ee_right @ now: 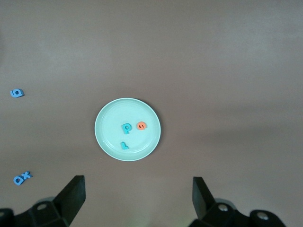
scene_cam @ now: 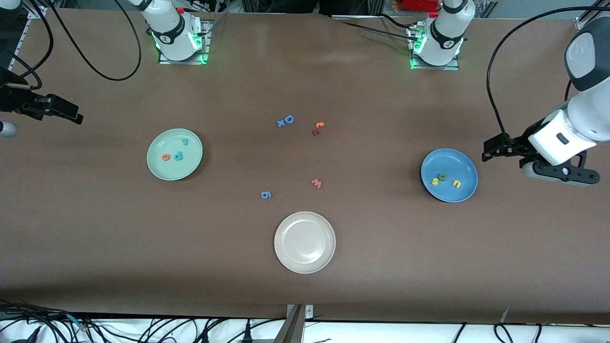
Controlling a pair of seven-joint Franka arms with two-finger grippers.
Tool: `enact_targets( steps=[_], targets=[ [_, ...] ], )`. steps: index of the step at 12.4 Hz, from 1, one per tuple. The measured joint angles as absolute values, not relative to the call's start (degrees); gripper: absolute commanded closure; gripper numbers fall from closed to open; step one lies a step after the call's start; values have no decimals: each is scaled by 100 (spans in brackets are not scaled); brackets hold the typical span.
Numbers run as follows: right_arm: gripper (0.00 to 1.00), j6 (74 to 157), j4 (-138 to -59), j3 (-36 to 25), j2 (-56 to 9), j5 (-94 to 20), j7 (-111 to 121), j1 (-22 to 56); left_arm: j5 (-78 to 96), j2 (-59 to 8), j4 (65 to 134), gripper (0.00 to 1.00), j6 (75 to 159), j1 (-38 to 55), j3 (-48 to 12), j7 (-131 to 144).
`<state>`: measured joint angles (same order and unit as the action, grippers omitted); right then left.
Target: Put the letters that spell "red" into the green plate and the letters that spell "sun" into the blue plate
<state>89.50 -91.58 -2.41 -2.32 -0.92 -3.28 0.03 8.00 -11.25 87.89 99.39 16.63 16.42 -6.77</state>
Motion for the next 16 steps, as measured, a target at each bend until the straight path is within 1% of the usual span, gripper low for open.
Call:
enact_targets(
  steps=[3, 13, 14, 16],
  targets=[
    [0, 8942, -9154, -239, -232, -93, -328, 4, 641, -1119, 8369, 0, 9894, 1643, 1729, -162],
    [0, 8903, -9154, -238, -233, -97, -328, 4, 611, -1042, 8295, 0, 9812, 1525, 1733, -29],
    [0, 8900, -9154, -238, -233, -97, -328, 4, 611, -1013, 8295, 0, 9803, 1459, 1685, -29],
    [0, 8896, -9154, -239, -233, -97, -328, 4, 609, -939, 8299, 0, 9799, 975, 1164, -29]
  ],
)
